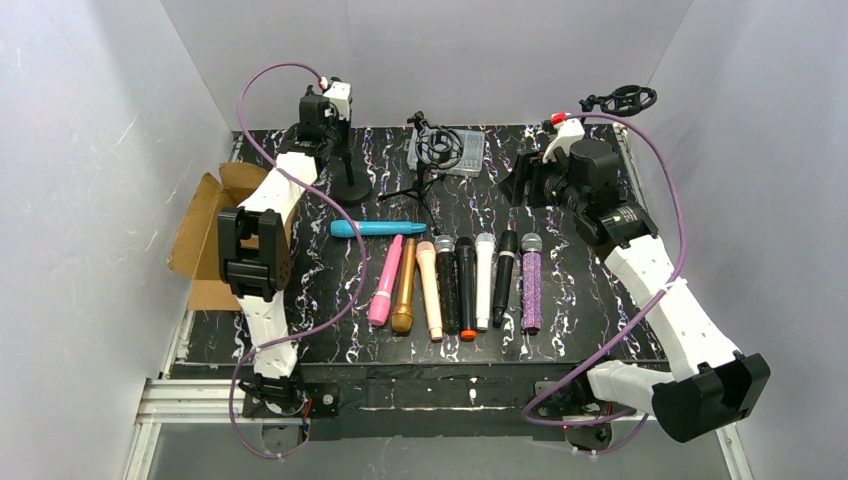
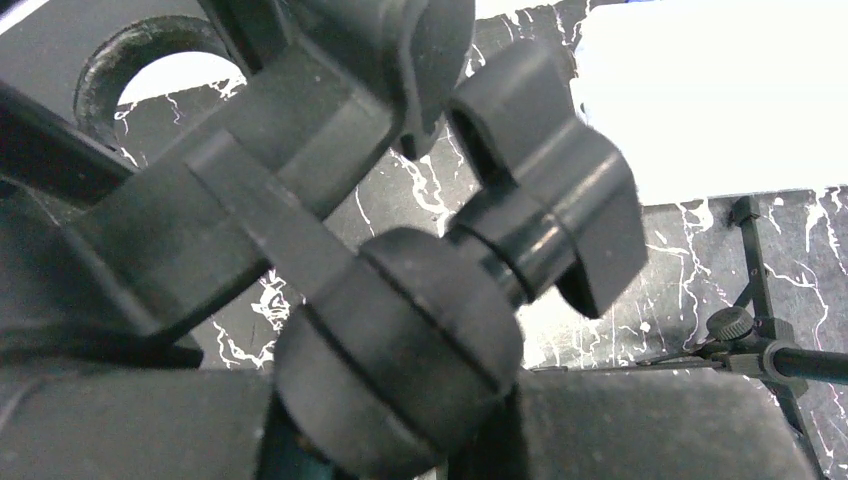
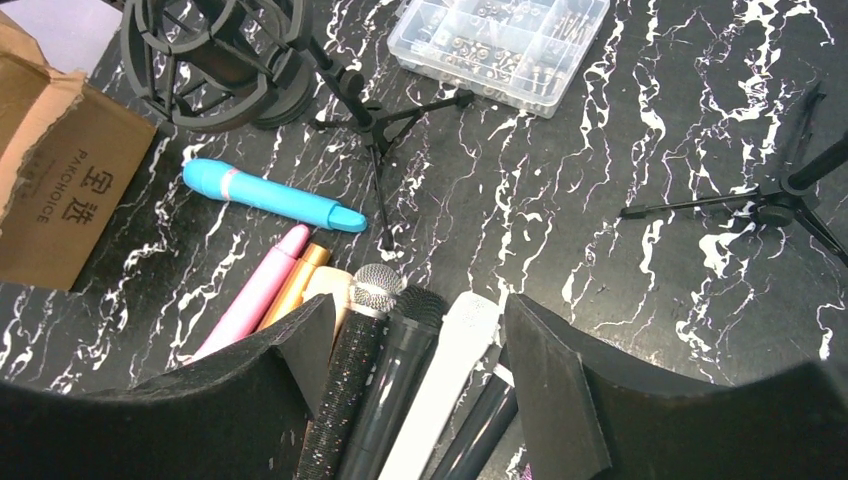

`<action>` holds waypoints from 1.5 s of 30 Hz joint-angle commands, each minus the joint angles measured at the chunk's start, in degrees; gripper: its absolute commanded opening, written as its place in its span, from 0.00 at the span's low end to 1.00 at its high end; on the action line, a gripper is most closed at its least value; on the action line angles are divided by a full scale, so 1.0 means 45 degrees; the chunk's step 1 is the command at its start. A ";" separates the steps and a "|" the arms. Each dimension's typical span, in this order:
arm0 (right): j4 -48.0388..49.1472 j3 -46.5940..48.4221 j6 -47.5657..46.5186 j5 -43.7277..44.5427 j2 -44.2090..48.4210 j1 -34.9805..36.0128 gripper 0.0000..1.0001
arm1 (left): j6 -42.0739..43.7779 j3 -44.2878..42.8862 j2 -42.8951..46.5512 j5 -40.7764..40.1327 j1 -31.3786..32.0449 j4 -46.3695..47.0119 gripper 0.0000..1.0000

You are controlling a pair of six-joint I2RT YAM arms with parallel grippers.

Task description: Attach the microphones to the stand

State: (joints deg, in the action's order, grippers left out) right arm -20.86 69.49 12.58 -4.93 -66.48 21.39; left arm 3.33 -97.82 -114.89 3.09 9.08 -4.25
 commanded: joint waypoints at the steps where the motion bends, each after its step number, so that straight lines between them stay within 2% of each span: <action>1: 0.0531 -0.0101 -0.0433 -0.0080 0.0118 0.0047 0.71 | 0.0669 0.0044 0.1430 0.0994 0.0033 0.0668 0.00; 10: 0.0476 -0.0380 -0.0588 0.0470 0.0520 0.0052 0.69 | 0.1261 -0.0272 0.3238 0.2672 0.0019 0.0420 0.00; 19: 0.0303 0.0023 -0.0467 0.0491 0.0649 0.0042 0.68 | 0.1339 0.0066 0.6232 0.5198 -0.0004 -0.1403 0.00; 25: 0.0092 0.0274 -0.0345 0.0080 0.0717 0.0071 0.68 | 0.2055 0.1690 0.9155 0.7144 -0.0138 -0.3817 0.00; 30: -0.0084 0.0301 -0.0248 -0.0139 0.1003 0.0105 0.67 | 0.3803 0.3758 1.1877 0.8126 -0.0200 -0.5846 0.00; 36: -0.0210 0.0176 -0.0041 -0.0411 0.1162 0.0167 0.67 | 0.5295 0.5010 1.4409 0.9399 -0.0250 -0.8615 0.00; 41: -0.0208 0.0038 0.0078 -0.0517 0.1140 0.0377 0.67 | 0.6453 0.6291 1.5685 0.8843 -0.0241 -0.9629 0.00; 45: -0.0244 0.0081 0.0110 -0.0150 0.0967 0.1083 0.67 | 0.7282 0.7833 1.6229 0.7987 -0.0252 -0.9572 0.00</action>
State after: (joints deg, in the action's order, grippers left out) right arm -22.63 67.99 12.58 -6.11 -62.33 23.40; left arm 29.98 -67.31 -43.38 40.95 8.32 -47.03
